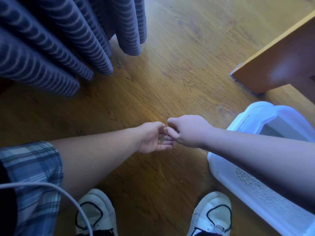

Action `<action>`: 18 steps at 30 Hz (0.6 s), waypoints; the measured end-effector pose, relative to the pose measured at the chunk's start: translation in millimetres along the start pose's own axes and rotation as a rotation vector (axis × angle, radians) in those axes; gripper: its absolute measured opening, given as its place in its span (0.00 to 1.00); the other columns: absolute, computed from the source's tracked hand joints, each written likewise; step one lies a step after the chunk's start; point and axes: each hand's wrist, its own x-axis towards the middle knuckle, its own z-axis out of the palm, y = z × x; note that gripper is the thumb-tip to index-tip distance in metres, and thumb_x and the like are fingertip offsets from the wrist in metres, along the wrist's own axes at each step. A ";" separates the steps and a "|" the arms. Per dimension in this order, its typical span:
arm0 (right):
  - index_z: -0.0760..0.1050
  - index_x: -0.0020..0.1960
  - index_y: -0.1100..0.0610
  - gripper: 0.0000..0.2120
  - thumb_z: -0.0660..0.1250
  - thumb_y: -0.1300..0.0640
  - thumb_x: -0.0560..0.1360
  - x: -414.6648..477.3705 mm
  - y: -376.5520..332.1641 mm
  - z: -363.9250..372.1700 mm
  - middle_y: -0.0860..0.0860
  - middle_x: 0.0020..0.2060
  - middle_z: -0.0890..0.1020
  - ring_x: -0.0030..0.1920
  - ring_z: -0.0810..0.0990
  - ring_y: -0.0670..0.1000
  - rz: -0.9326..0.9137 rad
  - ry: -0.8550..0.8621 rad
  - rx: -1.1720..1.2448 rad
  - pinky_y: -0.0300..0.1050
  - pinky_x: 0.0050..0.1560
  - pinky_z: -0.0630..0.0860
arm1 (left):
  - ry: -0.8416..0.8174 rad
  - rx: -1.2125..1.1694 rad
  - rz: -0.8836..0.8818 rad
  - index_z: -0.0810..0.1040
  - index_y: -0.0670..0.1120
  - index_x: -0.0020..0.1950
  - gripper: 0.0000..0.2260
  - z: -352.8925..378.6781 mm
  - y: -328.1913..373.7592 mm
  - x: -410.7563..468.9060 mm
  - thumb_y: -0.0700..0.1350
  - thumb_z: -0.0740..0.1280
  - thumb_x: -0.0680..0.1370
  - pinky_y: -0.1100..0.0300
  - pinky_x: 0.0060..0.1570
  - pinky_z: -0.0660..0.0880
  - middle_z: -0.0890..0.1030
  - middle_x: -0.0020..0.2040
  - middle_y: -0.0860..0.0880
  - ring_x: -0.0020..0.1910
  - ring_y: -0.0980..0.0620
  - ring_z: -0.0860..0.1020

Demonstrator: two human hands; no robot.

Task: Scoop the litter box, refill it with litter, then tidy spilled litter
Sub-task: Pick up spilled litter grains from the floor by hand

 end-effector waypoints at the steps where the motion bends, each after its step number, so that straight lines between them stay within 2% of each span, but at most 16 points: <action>1: 0.66 0.43 0.50 0.13 0.52 0.44 0.81 1.9 6.5 1.3 0.46 0.31 0.72 0.36 0.76 0.54 0.030 0.036 -0.060 0.45 0.33 0.67 | 0.011 0.026 -0.004 0.76 0.38 0.62 0.18 0.2 -0.6 0.6 0.47 0.52 0.85 0.55 0.47 0.82 0.79 0.50 0.40 0.48 0.46 0.81; 4: 0.65 0.47 0.51 0.14 0.52 0.42 0.83 14.8 19.6 1.1 0.47 0.35 0.73 0.43 0.81 0.57 0.119 -0.003 -0.287 0.45 0.36 0.70 | 0.073 0.079 0.011 0.77 0.39 0.55 0.16 -1.4 1.2 2.9 0.45 0.52 0.85 0.58 0.39 0.79 0.77 0.42 0.42 0.39 0.49 0.77; 6: 0.67 0.47 0.52 0.14 0.55 0.41 0.82 23.0 17.7 1.5 0.48 0.38 0.77 0.46 0.82 0.57 0.172 -0.089 -0.366 0.45 0.36 0.70 | 0.116 0.100 0.003 0.77 0.39 0.53 0.15 -5.0 2.8 3.3 0.45 0.52 0.84 0.58 0.40 0.79 0.77 0.43 0.42 0.40 0.48 0.77; 8: 0.73 0.47 0.55 0.11 0.58 0.50 0.82 29.0 12.2 6.2 0.48 0.37 0.79 0.42 0.81 0.57 0.176 -0.104 -0.409 0.44 0.34 0.69 | 0.135 0.104 0.000 0.78 0.40 0.54 0.15 -8.7 4.1 2.9 0.45 0.53 0.84 0.57 0.41 0.79 0.77 0.44 0.42 0.41 0.48 0.77; 10: 0.80 0.48 0.55 0.10 0.59 0.59 0.80 32.8 5.8 6.7 0.48 0.33 0.76 0.37 0.79 0.55 0.189 -0.124 -0.440 0.44 0.32 0.70 | 0.141 0.098 0.008 0.78 0.40 0.54 0.16 -11.5 5.9 1.1 0.45 0.53 0.84 0.56 0.41 0.78 0.77 0.44 0.42 0.41 0.48 0.77; 11: 0.81 0.49 0.55 0.12 0.59 0.61 0.80 34.5 4.2 6.1 0.48 0.33 0.76 0.37 0.79 0.54 0.193 -0.146 -0.439 0.44 0.32 0.72 | 0.143 0.094 0.010 0.78 0.40 0.54 0.16 -12.2 6.7 0.6 0.45 0.53 0.84 0.56 0.42 0.79 0.77 0.44 0.42 0.41 0.48 0.77; 14: 0.81 0.53 0.53 0.13 0.59 0.62 0.79 36.6 5.7 4.5 0.49 0.41 0.80 0.46 0.82 0.55 0.166 -0.164 -0.412 0.47 0.41 0.79 | 0.140 0.086 0.012 0.78 0.40 0.54 0.16 -13.2 8.5 -0.1 0.44 0.53 0.84 0.56 0.43 0.79 0.78 0.43 0.42 0.41 0.48 0.78; 18: 0.78 0.57 0.51 0.14 0.56 0.62 0.80 34.6 13.8 6.4 0.49 0.46 0.80 0.50 0.81 0.55 0.119 -0.139 -0.400 0.46 0.39 0.73 | 0.136 0.067 0.006 0.79 0.39 0.57 0.16 -15.9 8.9 -1.5 0.44 0.54 0.84 0.55 0.44 0.79 0.79 0.45 0.41 0.42 0.47 0.79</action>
